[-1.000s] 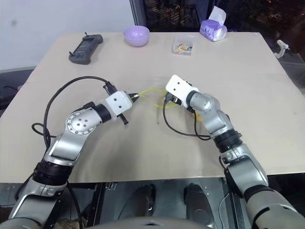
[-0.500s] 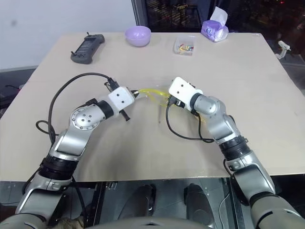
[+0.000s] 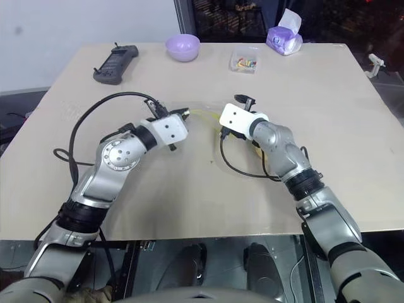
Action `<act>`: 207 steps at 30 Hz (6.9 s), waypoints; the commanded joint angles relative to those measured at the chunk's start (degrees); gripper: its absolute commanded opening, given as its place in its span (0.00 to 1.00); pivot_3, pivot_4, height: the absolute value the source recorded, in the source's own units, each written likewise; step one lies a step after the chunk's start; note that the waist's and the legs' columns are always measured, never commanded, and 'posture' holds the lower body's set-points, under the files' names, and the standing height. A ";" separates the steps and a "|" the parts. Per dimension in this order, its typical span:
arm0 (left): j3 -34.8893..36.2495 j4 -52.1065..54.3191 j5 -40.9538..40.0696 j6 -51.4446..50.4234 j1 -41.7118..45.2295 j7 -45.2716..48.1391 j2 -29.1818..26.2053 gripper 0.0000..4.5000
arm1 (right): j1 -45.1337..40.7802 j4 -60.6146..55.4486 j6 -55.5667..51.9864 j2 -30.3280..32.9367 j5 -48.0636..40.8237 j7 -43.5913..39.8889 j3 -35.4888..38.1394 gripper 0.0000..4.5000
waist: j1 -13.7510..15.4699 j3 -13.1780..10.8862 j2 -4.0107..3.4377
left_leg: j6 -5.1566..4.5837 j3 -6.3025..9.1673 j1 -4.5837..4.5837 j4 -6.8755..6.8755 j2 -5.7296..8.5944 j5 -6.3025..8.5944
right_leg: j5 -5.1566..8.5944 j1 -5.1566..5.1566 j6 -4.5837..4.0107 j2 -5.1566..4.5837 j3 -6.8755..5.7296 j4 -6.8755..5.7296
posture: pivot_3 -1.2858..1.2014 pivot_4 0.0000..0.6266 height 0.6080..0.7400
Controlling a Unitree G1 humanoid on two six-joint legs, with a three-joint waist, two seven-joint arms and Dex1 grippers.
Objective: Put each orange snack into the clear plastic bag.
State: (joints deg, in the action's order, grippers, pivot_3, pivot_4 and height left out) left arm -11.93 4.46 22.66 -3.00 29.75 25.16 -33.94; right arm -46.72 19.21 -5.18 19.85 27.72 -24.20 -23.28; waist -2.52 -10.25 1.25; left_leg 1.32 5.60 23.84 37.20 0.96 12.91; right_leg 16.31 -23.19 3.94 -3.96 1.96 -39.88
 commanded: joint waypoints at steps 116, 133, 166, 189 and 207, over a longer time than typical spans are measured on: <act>2.39 -6.05 -10.33 16.90 -7.01 9.12 -2.01 0.00 | 11.02 -24.94 -37.89 -2.58 -48.73 -10.37 21.37 0.16 | 0.11 0.01 -0.10 | -0.03 0.51 -0.10 0.09 0.13 0.01 | 0.00 0.39 0.01 -0.08 -0.44 0.06 | 0.52 0.24 0.83; 1.85 -2.38 -13.48 15.42 -6.60 12.98 -0.69 0.00 | 10.34 -20.04 -16.18 3.35 -27.20 -11.67 5.33 0.16 | 0.11 0.00 -0.11 | -0.03 0.50 -0.10 0.10 0.13 0.01 | 0.00 0.38 0.02 -0.08 -0.44 0.08 | 0.52 0.24 0.83; 0.74 -7.15 -12.87 31.72 -8.16 12.27 -0.08 0.00 | 10.59 -15.88 -17.79 -4.71 -30.28 -10.97 6.85 0.16 | 0.18 -0.09 -0.27 | -0.02 0.48 -0.12 0.07 0.09 0.01 | 0.00 0.38 0.01 -0.06 -0.42 0.08 | 0.52 0.24 0.83; 13.56 -7.63 -31.90 -2.31 -2.72 14.12 4.77 0.00 | 13.32 -16.46 -5.43 4.99 -18.95 -8.81 3.76 0.66 | -0.06 -0.09 -0.27 | -0.02 0.50 -0.11 0.09 0.10 0.01 | 0.01 0.39 0.02 -0.07 -0.46 0.08 | 0.52 0.24 0.83; 14.15 -4.63 -33.31 -4.97 -3.37 14.45 4.34 0.00 | 5.35 0.25 5.68 -0.95 -15.51 -4.58 4.93 0.01 | 0.09 -0.10 -0.27 | 0.01 0.49 -0.10 0.08 0.10 -0.01 | 0.00 0.38 0.01 -0.06 -0.44 0.10 | 0.52 0.24 0.83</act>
State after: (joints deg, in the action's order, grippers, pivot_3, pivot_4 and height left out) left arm 0.55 -3.03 -9.40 -8.14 26.27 39.75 -29.11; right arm -39.98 20.47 -0.96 18.80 12.29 -28.84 -20.01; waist -2.43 -10.35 0.98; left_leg 1.33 6.10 23.74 37.28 1.06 12.90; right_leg 16.31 -22.81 3.95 -4.02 1.52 -39.78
